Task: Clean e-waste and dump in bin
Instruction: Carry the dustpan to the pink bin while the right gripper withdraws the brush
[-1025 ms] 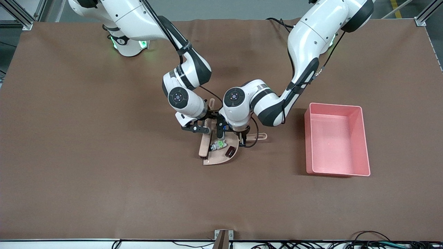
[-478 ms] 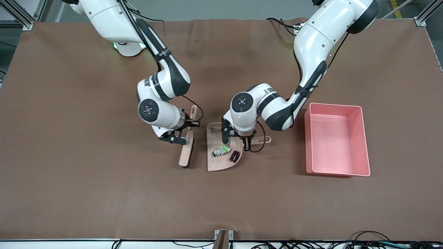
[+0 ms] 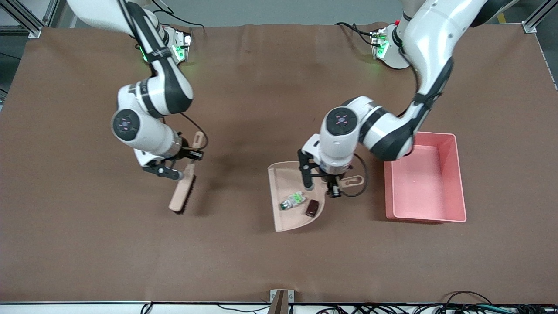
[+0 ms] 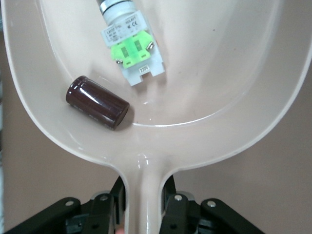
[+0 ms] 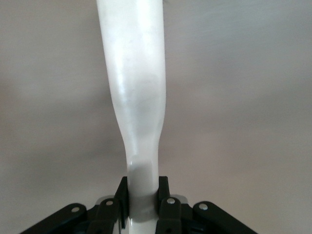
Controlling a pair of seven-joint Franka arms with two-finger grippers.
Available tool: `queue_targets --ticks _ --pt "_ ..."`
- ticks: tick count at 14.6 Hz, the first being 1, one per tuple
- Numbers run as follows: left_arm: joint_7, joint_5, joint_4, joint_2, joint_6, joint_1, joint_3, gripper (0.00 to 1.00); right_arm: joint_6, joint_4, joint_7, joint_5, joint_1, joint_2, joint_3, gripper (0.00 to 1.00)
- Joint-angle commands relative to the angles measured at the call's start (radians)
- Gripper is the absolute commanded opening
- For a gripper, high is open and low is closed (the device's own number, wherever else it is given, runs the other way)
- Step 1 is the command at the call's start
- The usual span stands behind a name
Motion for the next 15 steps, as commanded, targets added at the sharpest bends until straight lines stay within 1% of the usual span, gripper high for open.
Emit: queue_targets --ticks 1,2,4,5,6,7,8,9,10,12,13,15 --pt "0.042 0.005 -0.161 -0.153 0.006 0.222 -0.128 0.08 0.033 -0.194 -0.094 -0.054 -0.123 -0.157 0.014 0.00" --pt "0.088 0.005 -0.183 -0.175 0.006 0.299 -0.163 0.08 0.025 -0.225 -0.130 -0.055 -0.169 -0.168 0.014 0.00" --pt "0.195 0.005 -0.191 -0.198 -0.056 0.431 -0.222 0.08 0.033 -0.311 -0.196 -0.059 -0.249 -0.206 0.014 0.00" --pt "0.239 0.005 -0.189 -0.201 -0.090 0.498 -0.261 0.07 0.031 -0.335 -0.203 -0.072 -0.269 -0.214 0.012 0.00" --pt "0.275 0.007 -0.191 -0.209 -0.106 0.560 -0.289 0.07 0.034 -0.348 -0.210 -0.119 -0.307 -0.211 0.012 0.00" --pt "0.322 0.007 -0.197 -0.215 -0.107 0.610 -0.302 0.07 0.044 -0.353 -0.232 -0.162 -0.344 -0.207 0.014 0.00" --pt "0.376 0.018 -0.206 -0.222 -0.107 0.644 -0.302 0.07 0.050 -0.353 -0.322 -0.189 -0.384 -0.205 0.014 0.00" --pt "0.422 0.022 -0.212 -0.230 -0.107 0.678 -0.302 0.07 0.056 -0.348 -0.462 -0.190 -0.436 -0.200 0.014 0.00" --pt "0.471 0.022 -0.217 -0.232 -0.101 0.721 -0.302 0.07 0.073 -0.348 -0.558 -0.189 -0.488 -0.191 0.015 0.00" --pt "0.571 0.024 -0.220 -0.233 -0.093 0.788 -0.302 0.06 0.096 -0.348 -0.576 -0.184 -0.502 -0.168 0.015 0.00" --pt "0.620 0.024 -0.220 -0.232 -0.089 0.822 -0.302 0.05 0.120 -0.350 -0.562 -0.160 -0.502 -0.145 0.017 0.00" --pt "0.709 0.037 -0.221 -0.222 -0.074 0.885 -0.300 0.05 0.162 -0.343 -0.496 -0.050 -0.496 -0.090 0.017 0.00"
